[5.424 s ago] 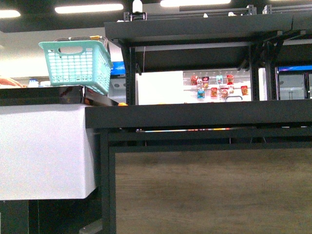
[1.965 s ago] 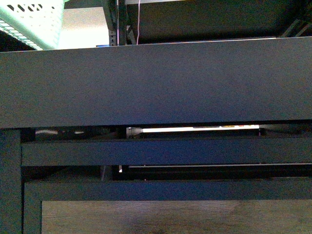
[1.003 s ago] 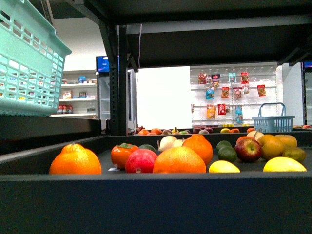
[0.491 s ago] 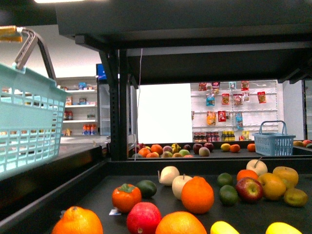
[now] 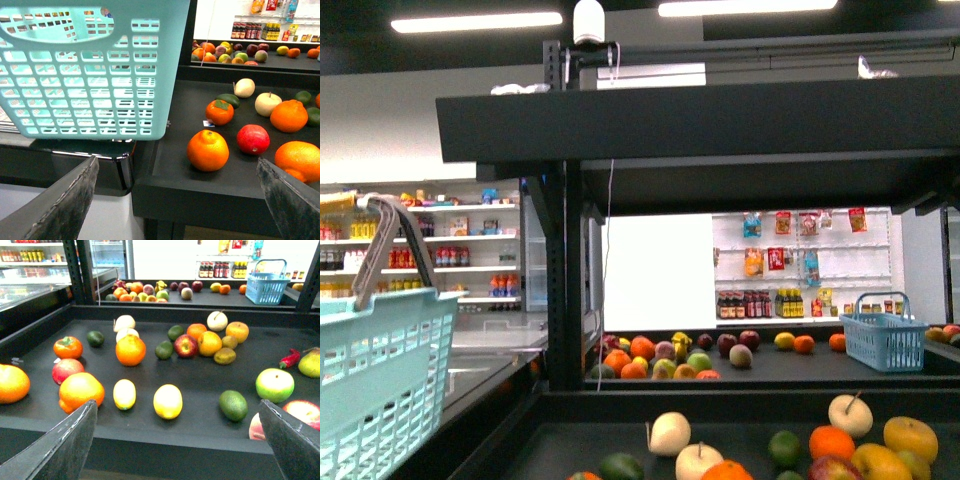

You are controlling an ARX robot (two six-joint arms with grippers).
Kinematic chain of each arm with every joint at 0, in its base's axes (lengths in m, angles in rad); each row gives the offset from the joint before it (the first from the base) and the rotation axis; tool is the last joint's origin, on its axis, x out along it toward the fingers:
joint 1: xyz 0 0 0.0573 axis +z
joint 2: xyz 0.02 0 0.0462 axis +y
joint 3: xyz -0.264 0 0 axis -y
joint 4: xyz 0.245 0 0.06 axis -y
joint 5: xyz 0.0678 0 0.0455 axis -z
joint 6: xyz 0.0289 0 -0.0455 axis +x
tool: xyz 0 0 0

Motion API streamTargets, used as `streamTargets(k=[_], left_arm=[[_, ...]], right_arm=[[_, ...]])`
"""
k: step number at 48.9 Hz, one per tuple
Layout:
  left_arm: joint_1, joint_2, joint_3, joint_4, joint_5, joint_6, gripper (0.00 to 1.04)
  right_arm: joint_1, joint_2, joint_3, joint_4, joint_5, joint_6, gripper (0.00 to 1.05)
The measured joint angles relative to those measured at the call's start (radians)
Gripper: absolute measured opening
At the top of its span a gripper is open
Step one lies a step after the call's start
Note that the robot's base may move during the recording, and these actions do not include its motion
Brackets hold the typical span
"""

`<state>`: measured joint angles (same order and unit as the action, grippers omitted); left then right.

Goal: Pick lemon from shelf

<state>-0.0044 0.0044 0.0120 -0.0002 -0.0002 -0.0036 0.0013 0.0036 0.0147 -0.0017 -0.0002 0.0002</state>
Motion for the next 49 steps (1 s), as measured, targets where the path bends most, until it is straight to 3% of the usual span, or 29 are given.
streamTargets(k=[49], left_arm=[[0.000,0.000,0.000,0.000,0.000,0.000,0.97]], right_arm=[[0.000,0.000,0.000,0.000,0.000,0.000,0.97]])
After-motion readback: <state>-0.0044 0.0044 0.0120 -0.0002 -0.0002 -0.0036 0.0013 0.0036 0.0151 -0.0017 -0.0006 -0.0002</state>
